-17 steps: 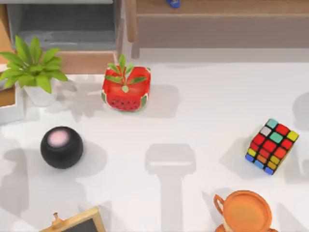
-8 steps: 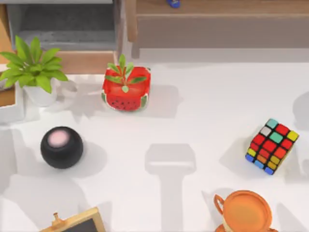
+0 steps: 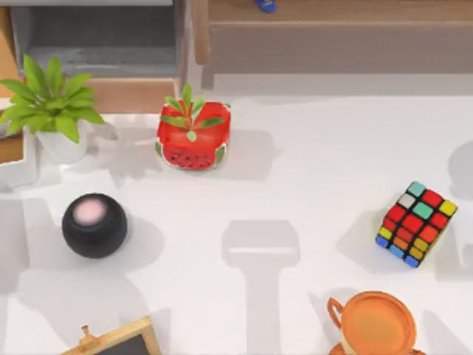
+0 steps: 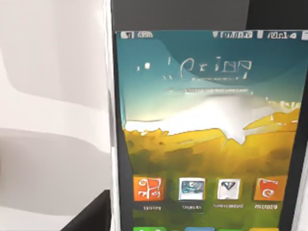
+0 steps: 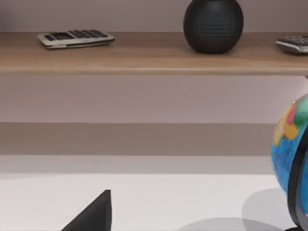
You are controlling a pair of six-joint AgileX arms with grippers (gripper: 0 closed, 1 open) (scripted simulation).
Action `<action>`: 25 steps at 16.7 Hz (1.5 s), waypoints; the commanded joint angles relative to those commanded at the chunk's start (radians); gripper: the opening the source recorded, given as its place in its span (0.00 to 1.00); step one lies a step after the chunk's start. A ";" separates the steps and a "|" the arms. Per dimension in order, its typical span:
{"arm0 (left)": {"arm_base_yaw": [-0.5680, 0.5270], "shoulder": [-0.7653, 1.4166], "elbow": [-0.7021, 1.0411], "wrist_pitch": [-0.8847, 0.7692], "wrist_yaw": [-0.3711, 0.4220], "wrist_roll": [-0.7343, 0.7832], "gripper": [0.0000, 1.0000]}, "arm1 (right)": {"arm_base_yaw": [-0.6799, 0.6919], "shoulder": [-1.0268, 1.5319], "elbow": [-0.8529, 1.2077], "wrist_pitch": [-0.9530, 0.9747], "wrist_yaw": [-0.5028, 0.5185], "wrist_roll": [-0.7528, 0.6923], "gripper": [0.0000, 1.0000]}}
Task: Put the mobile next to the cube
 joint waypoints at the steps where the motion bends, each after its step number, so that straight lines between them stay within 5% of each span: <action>1: -0.008 -0.012 -0.005 -0.005 -0.001 -0.009 1.00 | 0.000 0.000 0.000 0.000 0.000 0.000 1.00; 16: 0.035 0.112 -0.055 0.170 0.001 0.033 1.00 | 0.000 0.000 0.000 0.000 0.000 0.000 1.00; 25: 0.035 0.112 -0.055 0.170 0.001 0.033 0.32 | 0.000 0.000 0.000 0.000 0.000 0.000 1.00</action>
